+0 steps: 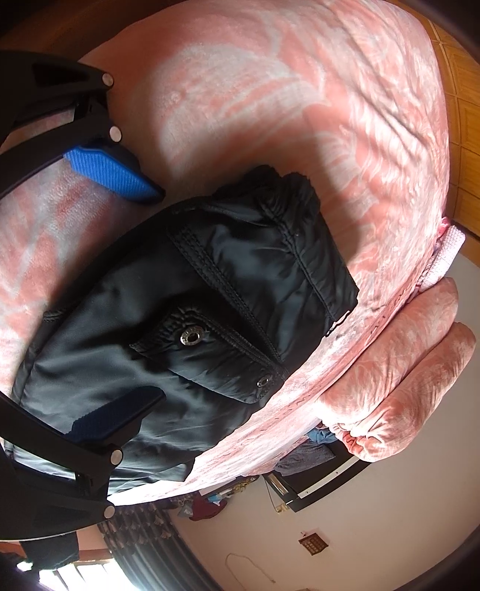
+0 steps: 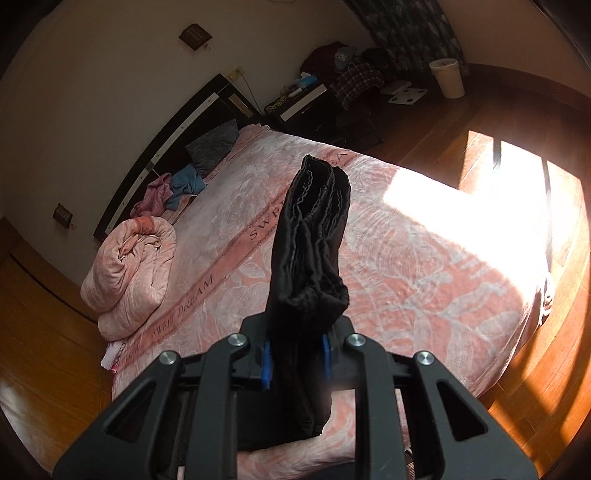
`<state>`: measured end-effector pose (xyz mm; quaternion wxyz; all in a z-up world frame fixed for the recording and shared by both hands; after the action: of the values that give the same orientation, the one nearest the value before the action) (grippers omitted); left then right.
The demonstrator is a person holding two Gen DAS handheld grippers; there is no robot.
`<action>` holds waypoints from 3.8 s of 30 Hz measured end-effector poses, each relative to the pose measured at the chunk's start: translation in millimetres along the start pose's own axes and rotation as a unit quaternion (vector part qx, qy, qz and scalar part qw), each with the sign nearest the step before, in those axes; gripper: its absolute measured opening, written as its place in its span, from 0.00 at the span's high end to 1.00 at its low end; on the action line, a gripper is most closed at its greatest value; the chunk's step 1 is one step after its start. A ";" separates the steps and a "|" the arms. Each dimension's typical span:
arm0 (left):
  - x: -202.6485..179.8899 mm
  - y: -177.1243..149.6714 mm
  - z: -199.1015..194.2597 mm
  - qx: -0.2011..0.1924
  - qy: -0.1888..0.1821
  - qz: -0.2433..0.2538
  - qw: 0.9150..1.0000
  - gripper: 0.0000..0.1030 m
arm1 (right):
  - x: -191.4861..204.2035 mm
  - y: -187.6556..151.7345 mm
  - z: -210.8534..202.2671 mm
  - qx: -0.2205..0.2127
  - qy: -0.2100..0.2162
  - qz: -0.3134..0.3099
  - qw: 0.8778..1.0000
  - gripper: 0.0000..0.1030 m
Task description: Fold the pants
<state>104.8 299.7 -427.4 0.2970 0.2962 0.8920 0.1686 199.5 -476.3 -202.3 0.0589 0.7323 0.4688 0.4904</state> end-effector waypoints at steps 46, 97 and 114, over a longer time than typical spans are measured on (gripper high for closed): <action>-2.5 -0.4 3.2 0.004 0.005 0.006 1.000 0.04 | 118.1 -19.1 1.3 -0.008 0.004 -0.179 0.984 0.83; 2.0 -0.5 1.5 0.001 -0.005 -0.016 1.000 0.04 | 211.5 -79.5 55.5 0.065 0.011 -0.334 0.940 0.83; 2.0 -1.8 -0.6 0.000 -0.019 -0.023 1.000 0.04 | 246.4 -197.2 117.0 0.120 -0.059 -0.473 0.871 0.84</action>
<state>102.3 299.5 -428.6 0.3174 0.2786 0.8928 0.1565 185.6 -140.1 -206.5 0.2230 0.4516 0.8102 0.2998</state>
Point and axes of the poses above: each gripper's, at about its wrist camera, not at the fingertips, and z roughly the way its jaws point, x to its left, y to its top, the point moved 9 cm from there along z, roughly the way its jaws point, and after that the axes turned 9 degrees about y, right-handed, at the moved point
